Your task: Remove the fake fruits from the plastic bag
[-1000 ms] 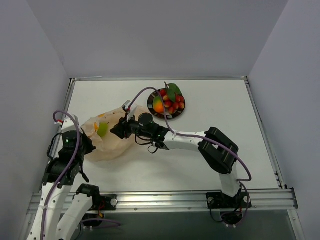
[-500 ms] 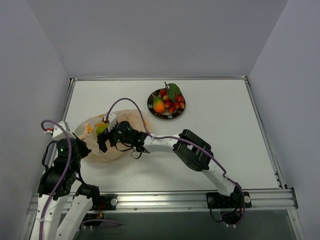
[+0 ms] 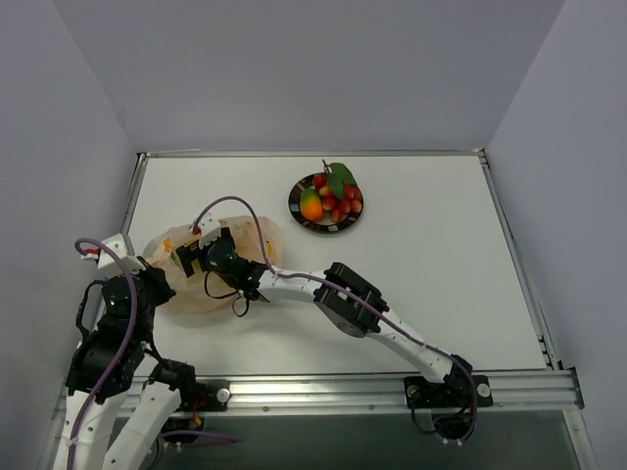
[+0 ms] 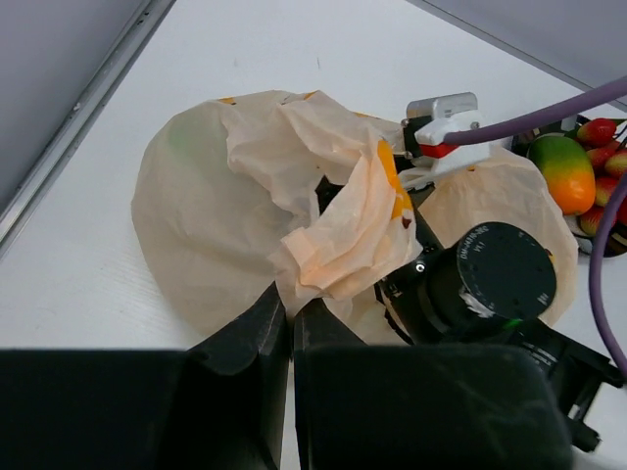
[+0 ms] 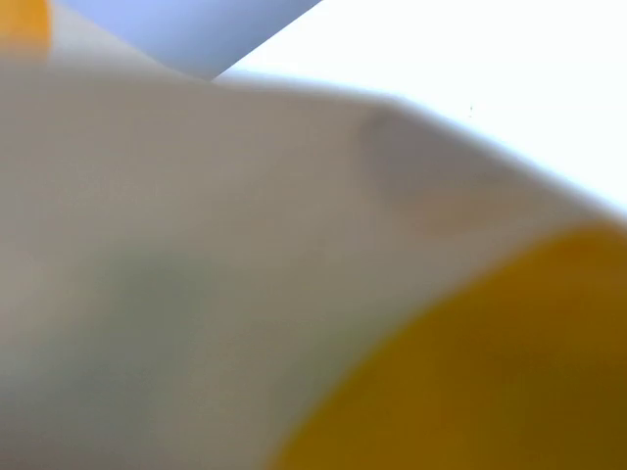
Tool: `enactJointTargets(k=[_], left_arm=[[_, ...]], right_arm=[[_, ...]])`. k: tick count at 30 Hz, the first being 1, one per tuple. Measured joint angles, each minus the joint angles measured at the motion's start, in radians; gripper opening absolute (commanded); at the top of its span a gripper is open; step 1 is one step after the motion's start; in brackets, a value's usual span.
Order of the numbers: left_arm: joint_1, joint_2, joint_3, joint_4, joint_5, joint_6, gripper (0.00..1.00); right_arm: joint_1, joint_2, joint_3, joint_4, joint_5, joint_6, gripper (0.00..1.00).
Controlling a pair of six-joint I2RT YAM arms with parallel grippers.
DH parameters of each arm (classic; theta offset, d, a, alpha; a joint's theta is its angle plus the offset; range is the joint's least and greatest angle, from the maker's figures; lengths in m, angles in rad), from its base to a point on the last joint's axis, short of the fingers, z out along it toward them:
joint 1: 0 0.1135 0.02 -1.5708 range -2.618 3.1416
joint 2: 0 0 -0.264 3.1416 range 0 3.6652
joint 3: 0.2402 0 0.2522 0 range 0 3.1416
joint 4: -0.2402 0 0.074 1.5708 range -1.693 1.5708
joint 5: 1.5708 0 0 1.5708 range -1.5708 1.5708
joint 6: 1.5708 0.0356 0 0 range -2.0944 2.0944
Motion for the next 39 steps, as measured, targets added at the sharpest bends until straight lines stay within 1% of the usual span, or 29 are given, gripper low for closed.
enactJointTargets(k=[3, 6, 7, 8, 9, 10, 11, 12, 14, 15, 17, 25, 31, 39], left_arm=[[-0.008, -0.016, -0.001, 0.002, -0.007, 0.012, 0.02], [-0.022, -0.023, -0.001, 0.003, -0.017, 0.019, 0.02], [-0.025, -0.026, -0.002, 0.003, -0.019, 0.021, 0.02], [-0.031, -0.028, -0.002, 0.002, -0.021, 0.022, 0.02], [-0.035, -0.030, -0.003, 0.002, -0.022, 0.023, 0.02], [-0.038, -0.032, -0.003, 0.002, -0.023, 0.023, 0.02], [-0.040, -0.032, -0.003, 0.002, -0.025, 0.023, 0.02], [-0.042, -0.033, -0.003, 0.002, -0.027, 0.023, 0.02], [-0.043, -0.033, -0.003, -0.001, -0.029, 0.023, 0.02], [-0.045, -0.033, -0.003, -0.002, -0.031, 0.023, 0.02], [-0.048, -0.033, -0.003, -0.006, -0.034, 0.023, 0.02], [-0.048, -0.034, -0.003, -0.010, -0.045, 0.023, 0.02], [-0.035, -0.033, -0.003, -0.010, -0.048, 0.023, 0.02], [-0.007, -0.013, -0.003, -0.009, -0.048, 0.023, 0.02]], right_arm=[[0.000, 0.085, 0.107, -0.012, 0.043, -0.003, 1.00], [-0.001, 0.163, 0.204, -0.049, 0.048, -0.002, 0.99], [-0.001, 0.175, 0.211, -0.055, 0.048, 0.000, 0.95], [-0.002, 0.183, 0.211, -0.058, 0.048, 0.001, 0.77], [-0.003, 0.187, 0.211, -0.067, 0.048, -0.002, 0.62], [-0.003, 0.189, 0.210, -0.064, 0.050, -0.002, 0.48], [-0.002, 0.189, 0.209, -0.061, 0.049, 0.000, 0.40], [-0.002, 0.184, 0.197, -0.043, 0.048, -0.002, 0.28], [-0.001, 0.161, 0.147, -0.016, 0.047, -0.006, 0.16], [0.000, 0.139, 0.100, 0.005, 0.048, -0.008, 0.14], [0.006, 0.086, 0.015, 0.027, 0.044, -0.016, 0.09], [0.018, -0.220, -0.351, 0.129, -0.033, 0.009, 0.08], [0.019, -0.401, -0.503, 0.182, -0.150, 0.073, 0.08], [0.018, -0.534, -0.690, 0.183, -0.221, 0.106, 0.08]])
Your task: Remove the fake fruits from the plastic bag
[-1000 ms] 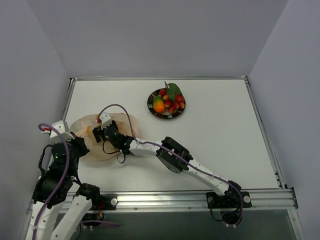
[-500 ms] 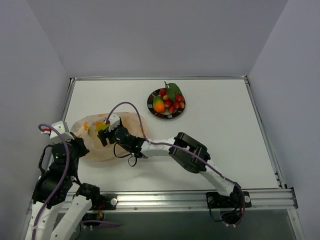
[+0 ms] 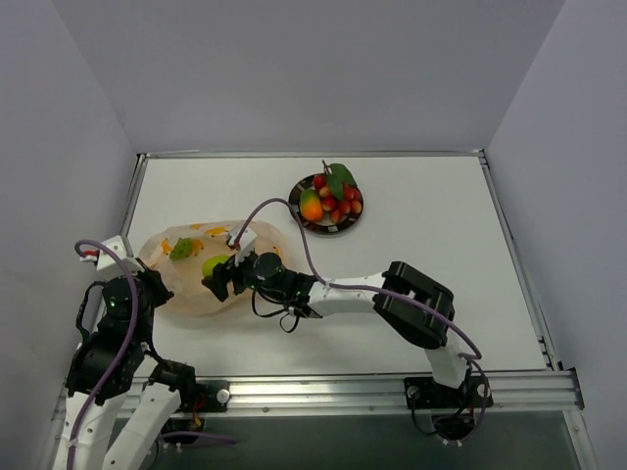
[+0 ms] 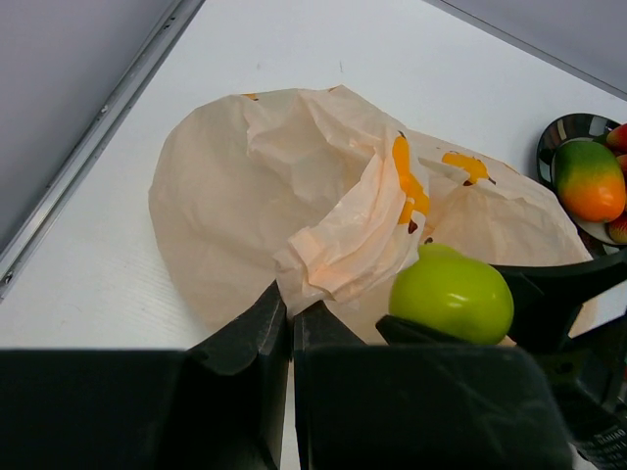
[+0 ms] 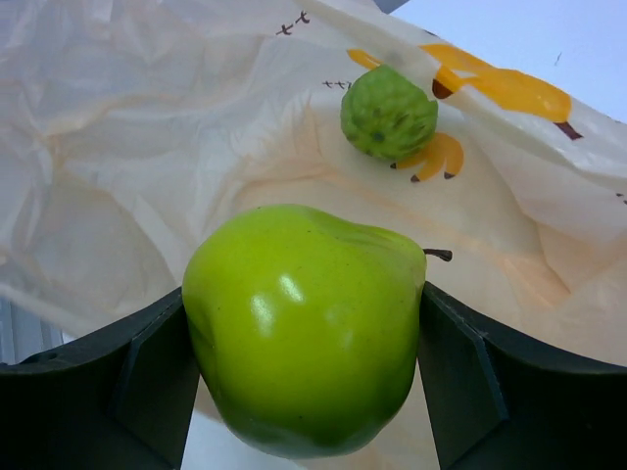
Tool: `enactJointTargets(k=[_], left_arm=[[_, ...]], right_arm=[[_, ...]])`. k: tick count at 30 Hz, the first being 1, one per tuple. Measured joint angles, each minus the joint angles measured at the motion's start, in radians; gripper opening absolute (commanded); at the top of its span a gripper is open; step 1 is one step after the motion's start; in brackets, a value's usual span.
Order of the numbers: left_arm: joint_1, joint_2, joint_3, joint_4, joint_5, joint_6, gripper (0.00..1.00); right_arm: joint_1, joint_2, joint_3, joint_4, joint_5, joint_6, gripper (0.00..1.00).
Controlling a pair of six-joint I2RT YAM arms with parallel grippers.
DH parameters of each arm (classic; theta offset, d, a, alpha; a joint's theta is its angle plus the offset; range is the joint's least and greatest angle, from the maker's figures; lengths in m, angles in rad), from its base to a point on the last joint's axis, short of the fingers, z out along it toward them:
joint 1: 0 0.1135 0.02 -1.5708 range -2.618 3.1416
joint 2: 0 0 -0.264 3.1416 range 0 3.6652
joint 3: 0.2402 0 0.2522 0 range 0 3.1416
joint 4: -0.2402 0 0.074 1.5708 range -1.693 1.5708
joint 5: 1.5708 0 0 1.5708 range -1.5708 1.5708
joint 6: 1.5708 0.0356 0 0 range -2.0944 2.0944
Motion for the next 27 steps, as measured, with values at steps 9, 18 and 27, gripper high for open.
enactJointTargets(k=[9, 18, 27], left_arm=[[0.008, 0.006, 0.000, 0.003, 0.001, 0.002, 0.02], [0.009, -0.004, 0.000, 0.031, 0.020, 0.021, 0.02], [-0.003, -0.041, 0.000, 0.031, 0.025, 0.024, 0.02]], right_arm=[[-0.109, -0.277, -0.150, -0.033, -0.027, 0.001, 0.06], [-0.402, -0.365, -0.265, -0.060, 0.058, 0.032, 0.06], [-0.473, -0.256, -0.280, -0.165, 0.084, 0.056, 0.06]])
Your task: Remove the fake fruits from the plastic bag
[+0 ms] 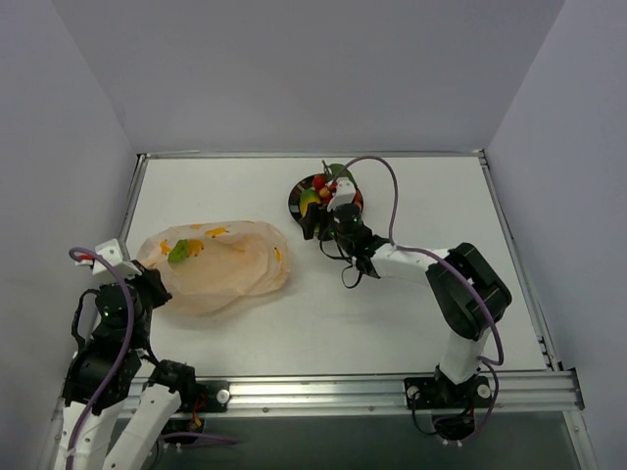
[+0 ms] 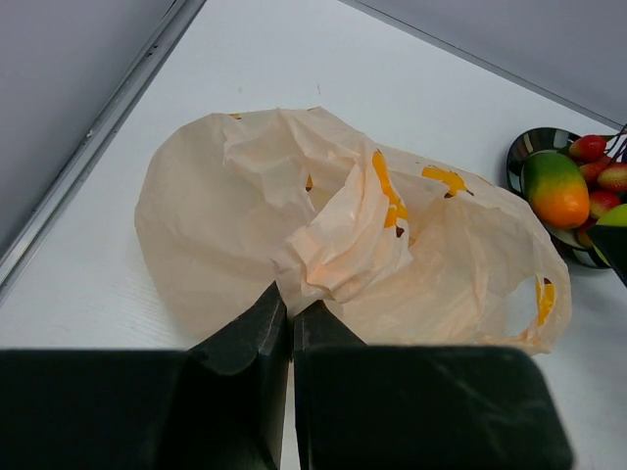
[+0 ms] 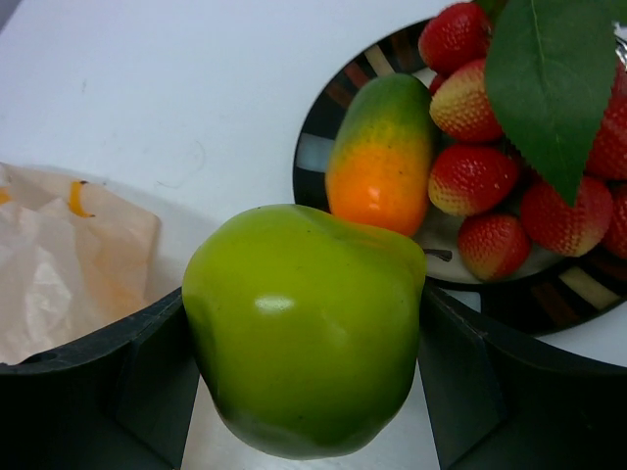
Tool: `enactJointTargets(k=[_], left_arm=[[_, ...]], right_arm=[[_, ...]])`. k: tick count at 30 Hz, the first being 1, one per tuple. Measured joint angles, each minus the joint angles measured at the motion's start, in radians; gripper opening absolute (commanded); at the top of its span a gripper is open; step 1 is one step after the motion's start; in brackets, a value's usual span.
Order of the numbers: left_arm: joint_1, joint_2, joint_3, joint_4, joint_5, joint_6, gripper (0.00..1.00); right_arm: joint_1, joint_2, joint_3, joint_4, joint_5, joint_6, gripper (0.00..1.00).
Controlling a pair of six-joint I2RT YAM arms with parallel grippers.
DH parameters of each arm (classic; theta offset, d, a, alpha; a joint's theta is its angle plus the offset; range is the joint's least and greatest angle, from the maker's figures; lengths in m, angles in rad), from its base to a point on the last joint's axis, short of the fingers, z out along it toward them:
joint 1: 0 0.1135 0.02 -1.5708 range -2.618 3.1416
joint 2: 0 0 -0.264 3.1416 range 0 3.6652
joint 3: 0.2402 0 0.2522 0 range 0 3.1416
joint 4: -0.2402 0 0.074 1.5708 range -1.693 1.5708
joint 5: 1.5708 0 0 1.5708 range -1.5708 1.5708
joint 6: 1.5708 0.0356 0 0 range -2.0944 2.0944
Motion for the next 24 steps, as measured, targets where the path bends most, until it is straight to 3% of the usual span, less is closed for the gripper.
enactJointTargets(k=[24], left_arm=[[-0.005, -0.002, 0.000, 0.000, 0.003, 0.000, 0.02]], right_arm=[[-0.046, 0.160, 0.121, -0.163, 0.018, 0.021, 0.12]])
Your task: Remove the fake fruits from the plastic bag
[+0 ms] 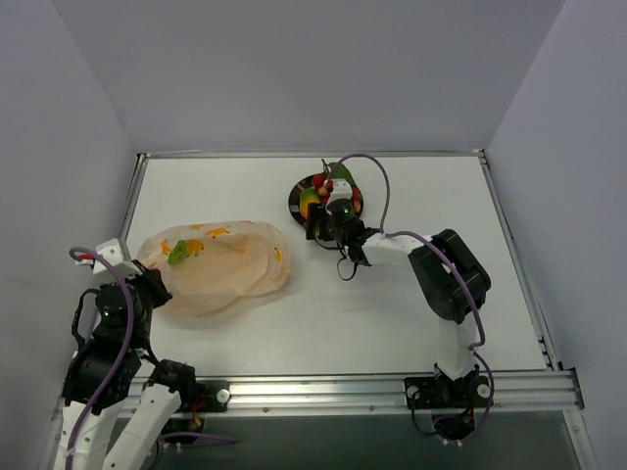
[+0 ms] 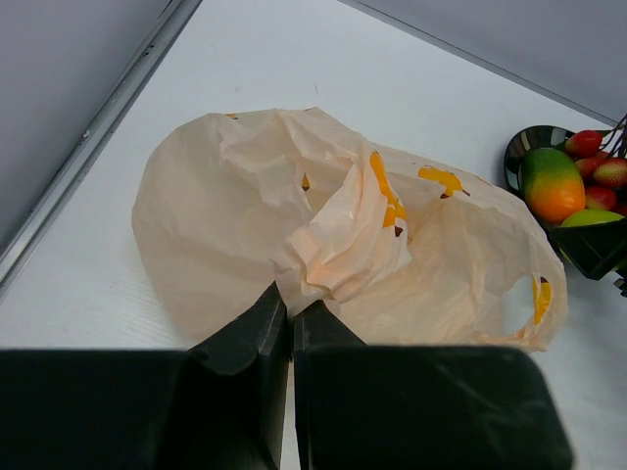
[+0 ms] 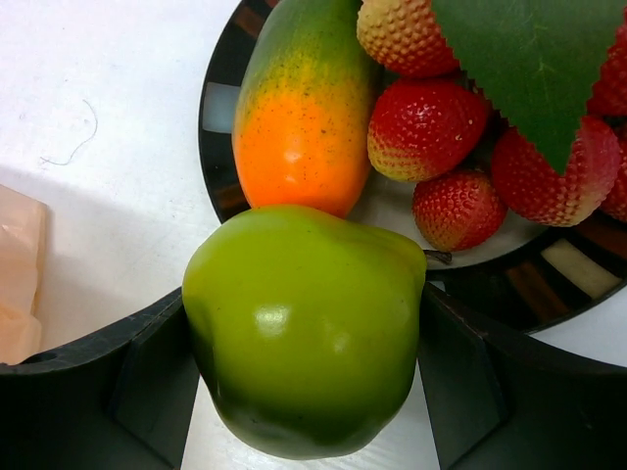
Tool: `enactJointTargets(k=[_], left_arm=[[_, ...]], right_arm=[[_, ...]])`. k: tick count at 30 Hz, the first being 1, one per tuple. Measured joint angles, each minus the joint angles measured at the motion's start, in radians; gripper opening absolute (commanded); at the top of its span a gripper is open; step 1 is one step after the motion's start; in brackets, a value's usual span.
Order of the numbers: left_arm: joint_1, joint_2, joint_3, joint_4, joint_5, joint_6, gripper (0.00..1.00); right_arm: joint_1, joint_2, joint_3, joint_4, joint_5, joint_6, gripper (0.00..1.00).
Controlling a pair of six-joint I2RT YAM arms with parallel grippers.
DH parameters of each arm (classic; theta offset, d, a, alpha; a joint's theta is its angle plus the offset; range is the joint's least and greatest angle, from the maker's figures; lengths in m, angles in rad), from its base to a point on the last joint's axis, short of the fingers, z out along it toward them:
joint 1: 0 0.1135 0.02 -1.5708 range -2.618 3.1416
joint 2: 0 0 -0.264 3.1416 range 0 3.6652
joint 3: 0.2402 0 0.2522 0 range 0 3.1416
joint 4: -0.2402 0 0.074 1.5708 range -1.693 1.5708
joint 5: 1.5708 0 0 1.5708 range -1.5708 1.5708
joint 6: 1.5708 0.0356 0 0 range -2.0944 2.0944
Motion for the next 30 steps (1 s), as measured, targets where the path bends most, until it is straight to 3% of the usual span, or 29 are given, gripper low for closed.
enactJointTargets(k=[8, 14, 17, 18, 21, 26, 30], left_arm=[[0.000, 0.000, 0.000, 0.000, 0.000, 0.000, 0.02], [0.000, 0.000, 0.000, 0.000, 0.000, 0.000, 0.02], [0.000, 0.000, 0.000, 0.000, 0.000, 0.000, 0.02], [0.000, 0.000, 0.000, 0.000, 0.000, 0.000, 0.02], [0.000, 0.002, -0.001, 0.000, 0.000, 0.000, 0.02], [0.000, 0.004, -0.001, 0.005, 0.003, 0.000, 0.02], [0.000, 0.005, -0.002, 0.007, 0.004, 0.000, 0.02]], right_arm=[[0.003, 0.035, 0.048, 0.000, 0.006, 0.011, 0.20], [0.003, 0.087, 0.078, 0.012, 0.029, 0.026, 0.35], [0.003, 0.094, 0.087, 0.014, 0.035, 0.029, 0.55], [0.003, 0.094, 0.087, 0.015, 0.039, 0.029, 0.66], [0.003, 0.094, 0.086, 0.015, 0.051, 0.030, 0.84], [0.010, 0.082, 0.069, 0.001, 0.079, 0.029, 0.99], [0.010, 0.043, 0.034, -0.019, 0.093, 0.031, 1.00]])
